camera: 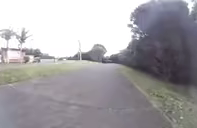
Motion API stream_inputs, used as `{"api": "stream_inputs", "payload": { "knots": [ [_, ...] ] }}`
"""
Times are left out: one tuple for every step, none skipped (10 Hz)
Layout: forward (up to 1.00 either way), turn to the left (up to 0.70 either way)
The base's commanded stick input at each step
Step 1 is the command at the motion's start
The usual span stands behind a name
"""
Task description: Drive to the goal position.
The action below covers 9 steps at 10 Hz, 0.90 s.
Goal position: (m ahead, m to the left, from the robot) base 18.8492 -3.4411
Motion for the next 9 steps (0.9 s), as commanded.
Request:
{"api": "stream_inputs", "payload": {
  "knots": [
    [0.70, 0.00],
    [0.70, 0.00],
    [0.70, 0.00],
    [0.70, 0.00],
    [0.70, 0.00],
    [0.70, 0.00],
    [0.70, 0.00],
    [0.70, 0.00],
    [0.70, 0.00]
  ]
}}
